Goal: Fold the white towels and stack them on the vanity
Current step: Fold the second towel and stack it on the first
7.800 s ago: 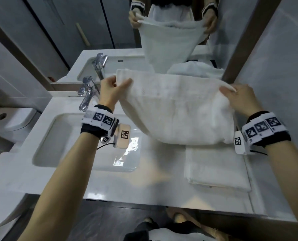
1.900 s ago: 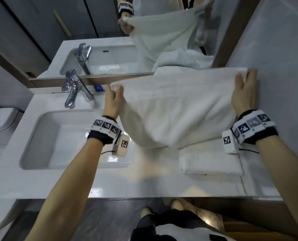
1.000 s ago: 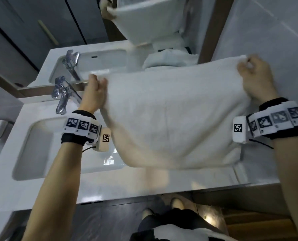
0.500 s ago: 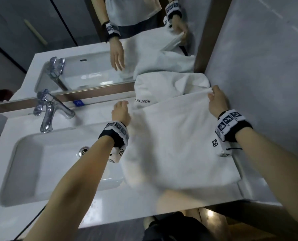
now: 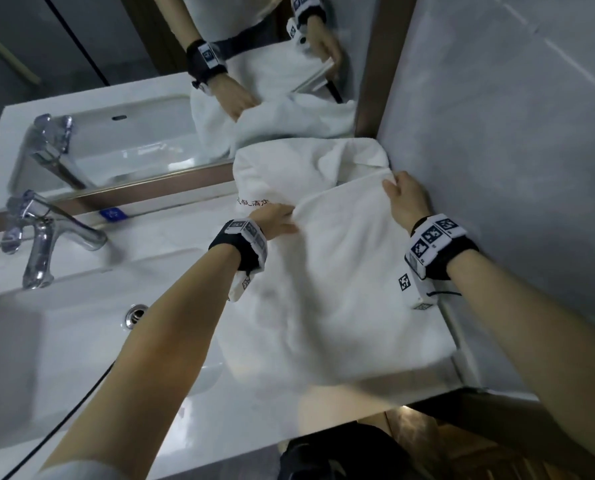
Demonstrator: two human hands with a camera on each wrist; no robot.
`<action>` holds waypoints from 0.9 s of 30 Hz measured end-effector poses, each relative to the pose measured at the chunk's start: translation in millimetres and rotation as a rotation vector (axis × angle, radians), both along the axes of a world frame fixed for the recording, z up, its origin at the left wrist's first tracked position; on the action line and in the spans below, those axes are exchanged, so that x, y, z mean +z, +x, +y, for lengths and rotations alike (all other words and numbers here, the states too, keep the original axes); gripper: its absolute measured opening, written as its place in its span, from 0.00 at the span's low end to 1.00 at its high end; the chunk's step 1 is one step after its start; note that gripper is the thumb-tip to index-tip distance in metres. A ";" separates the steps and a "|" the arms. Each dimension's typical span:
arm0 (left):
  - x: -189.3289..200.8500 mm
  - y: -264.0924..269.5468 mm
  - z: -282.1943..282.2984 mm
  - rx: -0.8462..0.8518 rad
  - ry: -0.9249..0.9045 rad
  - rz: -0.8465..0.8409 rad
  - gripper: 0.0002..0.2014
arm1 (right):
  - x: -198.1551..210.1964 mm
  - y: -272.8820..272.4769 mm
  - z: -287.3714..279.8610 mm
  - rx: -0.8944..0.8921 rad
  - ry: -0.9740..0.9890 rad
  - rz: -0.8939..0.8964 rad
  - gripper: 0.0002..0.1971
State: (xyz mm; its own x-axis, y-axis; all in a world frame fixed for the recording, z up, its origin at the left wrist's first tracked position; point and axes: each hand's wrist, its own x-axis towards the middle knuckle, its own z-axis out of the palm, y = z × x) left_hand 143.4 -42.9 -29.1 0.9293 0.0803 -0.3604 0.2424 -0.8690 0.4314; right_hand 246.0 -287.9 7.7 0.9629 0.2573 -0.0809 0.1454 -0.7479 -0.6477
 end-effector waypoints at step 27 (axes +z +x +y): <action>-4.7 -26.2 -6.7 0.323 0.089 -0.122 0.32 | -27.1 -35.1 -39.5 -0.087 0.071 0.436 0.13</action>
State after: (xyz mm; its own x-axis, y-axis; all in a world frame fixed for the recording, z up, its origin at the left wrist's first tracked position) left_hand 117.2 -49.6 -33.9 0.8867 0.4029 -0.2269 0.4620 -0.7916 0.3999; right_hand 210.9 -327.4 -19.4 0.8612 0.1963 -0.4688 -0.2138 -0.6969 -0.6846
